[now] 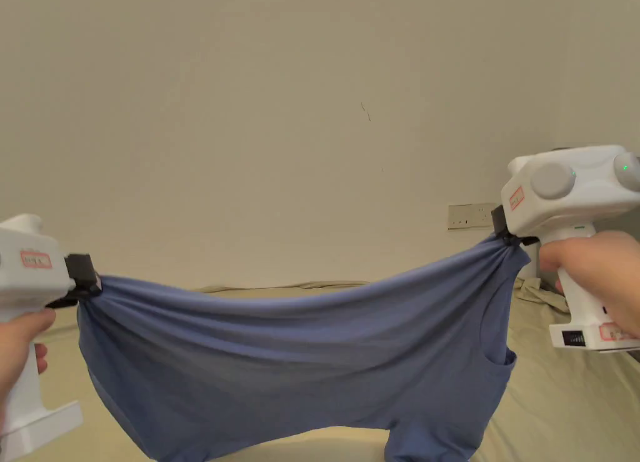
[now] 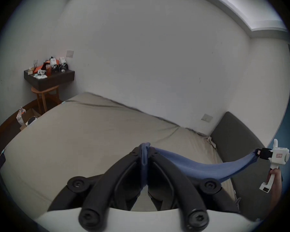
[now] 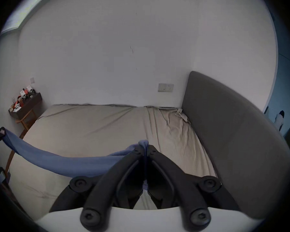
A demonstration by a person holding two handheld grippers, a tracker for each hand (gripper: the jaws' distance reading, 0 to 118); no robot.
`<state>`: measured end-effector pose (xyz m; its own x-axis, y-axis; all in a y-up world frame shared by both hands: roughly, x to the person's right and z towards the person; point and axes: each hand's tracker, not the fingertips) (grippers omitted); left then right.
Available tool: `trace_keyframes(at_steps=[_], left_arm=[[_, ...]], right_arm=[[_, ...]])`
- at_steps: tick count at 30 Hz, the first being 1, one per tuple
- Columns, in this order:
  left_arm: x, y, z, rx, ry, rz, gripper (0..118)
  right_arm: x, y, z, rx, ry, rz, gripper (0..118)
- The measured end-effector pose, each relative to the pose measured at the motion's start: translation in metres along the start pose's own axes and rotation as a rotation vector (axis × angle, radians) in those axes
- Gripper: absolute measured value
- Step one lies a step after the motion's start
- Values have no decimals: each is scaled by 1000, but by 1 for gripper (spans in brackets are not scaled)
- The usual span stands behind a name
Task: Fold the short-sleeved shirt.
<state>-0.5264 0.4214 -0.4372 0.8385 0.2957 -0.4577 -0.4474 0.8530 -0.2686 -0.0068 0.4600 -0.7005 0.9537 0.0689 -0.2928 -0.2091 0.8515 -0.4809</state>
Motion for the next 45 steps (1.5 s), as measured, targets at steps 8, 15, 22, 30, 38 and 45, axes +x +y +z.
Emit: trace_keyframes(at_steps=[8,15,22,30,38,45], left_arm=[[-20,-110,-61,-216,17,53,4],[-53,-207,-87,-370,8,115,4],[-90,-273,-49,-428,-25,138,4],[-119,-285,49,-409,-99,98,4],[-139,-323,142,-477,-135,94,4],[-146,-366,181,-551,-89,49,4]], right_arm=[[-27,-110,-72,-155,17,89,5],[-30,-220,-108,-267,64,58,5],[-3,-323,-69,-335,90,-6,5],[43,-374,36,-263,117,-82,4],[61,-425,137,-279,121,-75,4],[61,-467,163,-355,106,6,4]])
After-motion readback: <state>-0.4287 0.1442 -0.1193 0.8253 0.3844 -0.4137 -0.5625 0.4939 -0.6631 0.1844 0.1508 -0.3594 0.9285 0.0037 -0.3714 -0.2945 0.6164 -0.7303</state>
